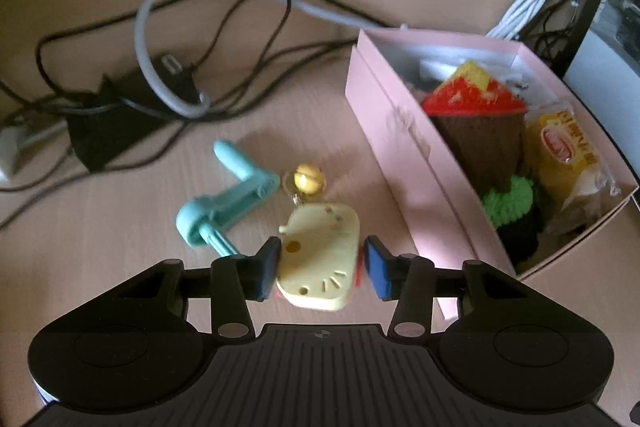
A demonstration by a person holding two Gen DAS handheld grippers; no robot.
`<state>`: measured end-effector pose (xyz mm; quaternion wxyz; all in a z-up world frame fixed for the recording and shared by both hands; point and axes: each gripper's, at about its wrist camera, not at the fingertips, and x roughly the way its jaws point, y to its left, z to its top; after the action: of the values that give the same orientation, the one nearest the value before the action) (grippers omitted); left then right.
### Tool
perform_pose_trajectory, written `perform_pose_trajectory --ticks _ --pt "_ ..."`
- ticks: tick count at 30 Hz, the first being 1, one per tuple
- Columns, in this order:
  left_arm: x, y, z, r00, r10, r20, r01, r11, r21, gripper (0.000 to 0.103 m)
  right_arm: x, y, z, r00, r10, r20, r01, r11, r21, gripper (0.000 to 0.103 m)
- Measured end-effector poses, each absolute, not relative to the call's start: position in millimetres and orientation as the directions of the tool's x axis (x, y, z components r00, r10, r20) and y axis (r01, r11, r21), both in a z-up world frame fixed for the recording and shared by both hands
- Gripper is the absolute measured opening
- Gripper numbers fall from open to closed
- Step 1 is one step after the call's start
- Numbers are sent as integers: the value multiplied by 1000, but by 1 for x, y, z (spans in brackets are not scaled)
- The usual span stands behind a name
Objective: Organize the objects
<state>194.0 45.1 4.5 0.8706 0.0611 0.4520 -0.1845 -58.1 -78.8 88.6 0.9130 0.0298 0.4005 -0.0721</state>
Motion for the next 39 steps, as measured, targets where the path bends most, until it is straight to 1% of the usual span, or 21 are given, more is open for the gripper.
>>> perform_pose_trajectory --ticks 2,5,9,12,15,19,22,24,26,28,31,35,36,37,38,39 --pt "191 51 4 517 -285 -807 376 923 -85 49 -58 -77 86 663 -114 -740 157 988 -11 86" --pt "180 69 7 493 -326 -807 330 928 -173 49 -56 -73 82 660 -124 -741 151 988 -32 86" --pt "148 99 12 512 -329 -793 287 936 -203 48 -49 -61 79 672 -116 -731 101 993 -65 86" --pt "118 130 14 513 -334 -791 246 940 -238 48 -39 -48 78 684 -80 -725 47 997 -66 86" --pt "92 161 13 526 -294 -798 183 956 -231 48 -20 -27 78 696 -17 -718 -28 998 -51 86" --pt "67 204 8 534 -217 -817 77 975 -208 48 15 8 82 724 76 -686 -150 987 -50 86" --pt "52 232 8 544 -180 -820 10 978 -208 47 48 34 82 747 107 -656 -201 977 -71 86" --pt "46 248 9 548 -162 -821 -25 978 -209 47 77 48 82 765 95 -638 -184 980 -74 86" --pt "42 259 9 550 -150 -821 -48 977 -210 47 115 55 78 758 85 -646 -138 990 -32 86" --pt "38 269 8 550 -154 -821 -62 972 -225 47 151 60 72 756 43 -653 -77 997 -23 86" --pt "31 278 7 556 -171 -814 -67 966 -248 47 191 60 60 717 -1 -697 -12 1000 -13 86" --pt "27 285 6 558 -188 -808 -65 961 -268 47 212 57 42 680 -40 -733 27 999 -30 86" --pt "27 285 6 558 -189 -808 -63 961 -269 47 212 57 37 669 -44 -742 29 999 -33 84" --pt "27 285 6 557 -191 -808 -60 961 -268 47 211 55 34 660 -42 -750 31 999 -28 75" --pt "28 285 6 557 -193 -808 -57 962 -268 47 207 54 32 656 -34 -754 27 999 -22 72" --pt "29 285 5 557 -195 -807 -54 962 -269 47 201 53 33 664 -37 -746 19 999 -33 66"
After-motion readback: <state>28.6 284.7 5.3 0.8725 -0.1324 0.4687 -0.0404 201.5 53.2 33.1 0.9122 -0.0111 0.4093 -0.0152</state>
